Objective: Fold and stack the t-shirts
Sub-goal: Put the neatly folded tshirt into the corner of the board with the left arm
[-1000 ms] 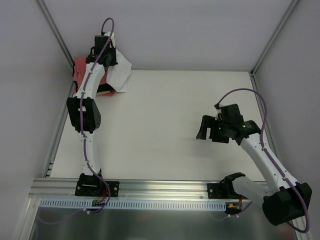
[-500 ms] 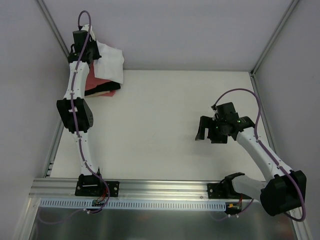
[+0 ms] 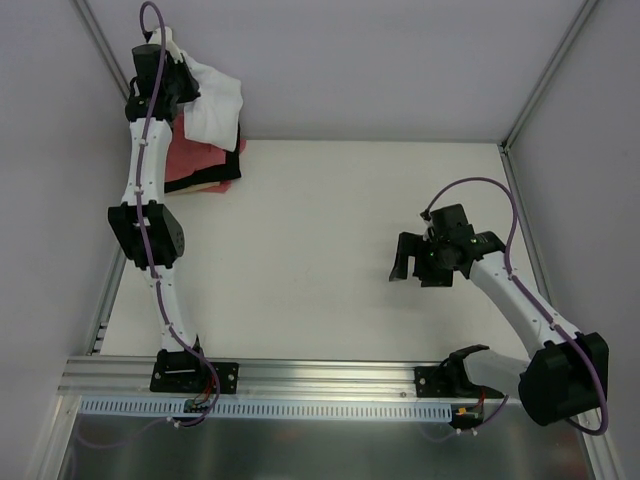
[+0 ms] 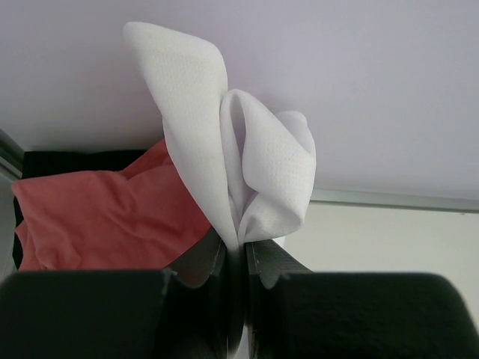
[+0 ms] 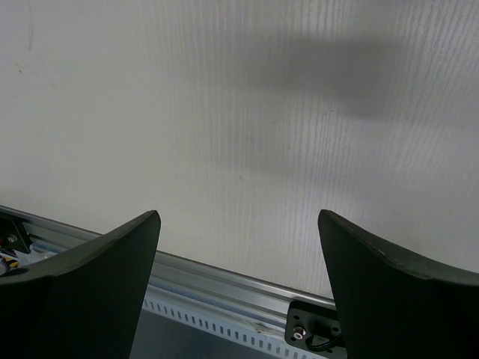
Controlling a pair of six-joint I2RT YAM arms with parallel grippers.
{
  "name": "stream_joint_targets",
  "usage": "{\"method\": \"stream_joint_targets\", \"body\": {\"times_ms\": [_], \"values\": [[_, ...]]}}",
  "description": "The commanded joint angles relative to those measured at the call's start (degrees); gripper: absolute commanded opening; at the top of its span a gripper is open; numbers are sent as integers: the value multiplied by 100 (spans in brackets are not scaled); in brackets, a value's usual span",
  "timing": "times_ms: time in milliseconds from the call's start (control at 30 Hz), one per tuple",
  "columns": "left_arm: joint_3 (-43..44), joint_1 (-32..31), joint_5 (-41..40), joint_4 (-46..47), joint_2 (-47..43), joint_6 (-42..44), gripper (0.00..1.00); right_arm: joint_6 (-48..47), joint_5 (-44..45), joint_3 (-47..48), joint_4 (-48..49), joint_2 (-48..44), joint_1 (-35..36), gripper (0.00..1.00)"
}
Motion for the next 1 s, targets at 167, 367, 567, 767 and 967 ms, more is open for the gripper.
{"method": "stream_joint_targets", "body": {"times_ms": [167, 367, 567, 767, 967], "values": [[239, 74, -5, 228, -653, -1, 0, -79, -21, -7, 27, -3, -29, 92], [54, 189, 30, 123, -670, 35, 0, -52, -56, -86, 80, -3, -37, 92], [-87, 302, 3, -36, -547, 61, 0, -44, -21, -104, 71, 6, -37, 92], [-210, 566, 38, -62, -389, -9, 0, -35, -47, -148, 133, 111, -29, 92], [-263, 803, 30, 8, 15, -88, 0, -52, -12, -78, 150, 278, -29, 92]]}}
